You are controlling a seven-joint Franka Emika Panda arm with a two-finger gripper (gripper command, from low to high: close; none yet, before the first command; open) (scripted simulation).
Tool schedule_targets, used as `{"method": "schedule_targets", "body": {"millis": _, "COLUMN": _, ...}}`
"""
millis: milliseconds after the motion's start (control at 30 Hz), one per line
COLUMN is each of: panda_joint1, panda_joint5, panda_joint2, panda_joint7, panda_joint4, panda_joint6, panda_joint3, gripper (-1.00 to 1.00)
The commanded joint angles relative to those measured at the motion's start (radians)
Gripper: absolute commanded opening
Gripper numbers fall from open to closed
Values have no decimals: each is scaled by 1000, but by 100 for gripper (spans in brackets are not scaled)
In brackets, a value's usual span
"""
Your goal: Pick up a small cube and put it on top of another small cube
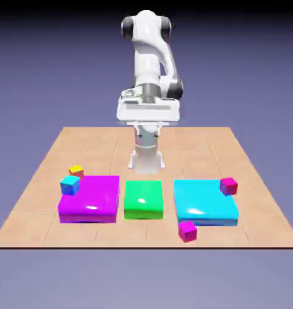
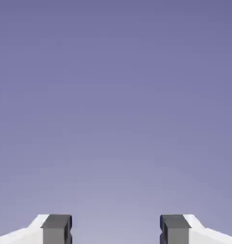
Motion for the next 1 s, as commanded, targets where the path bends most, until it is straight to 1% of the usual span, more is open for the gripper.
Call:
{"method": "schedule_targets", "body": {"millis": 0, "panda_joint1": 7, "panda_joint5": -3, "panda_joint2": 36, "panda_joint7": 0, "panda_joint4": 20, "panda_joint6": -16, "panda_joint3": 4, "gripper": 0}}
{"method": "schedule_targets", "body": {"millis": 767, "panda_joint1": 168, "panda_joint5": -66, "panda_joint2": 870, "panda_joint7": -7, "panda_joint4": 477, "panda_joint6": -386, "panda_joint3": 89, "gripper": 0}}
{"method": "schedule_targets", "body": {"millis": 833, "panda_joint1": 168, "panda_joint5": -66, "panda_joint2": 872, "panda_joint7": -7, "panda_joint4": 478, "panda_joint6": -387, "panda_joint3": 89, "gripper": 0}}
{"method": "schedule_targets", "body": {"millis": 967, "panda_joint1": 187, "panda_joint5": -89, "panda_joint2": 1017, "panda_joint7": 9, "panda_joint4": 505, "panda_joint6": -270, "panda_joint3": 65, "gripper": 0}}
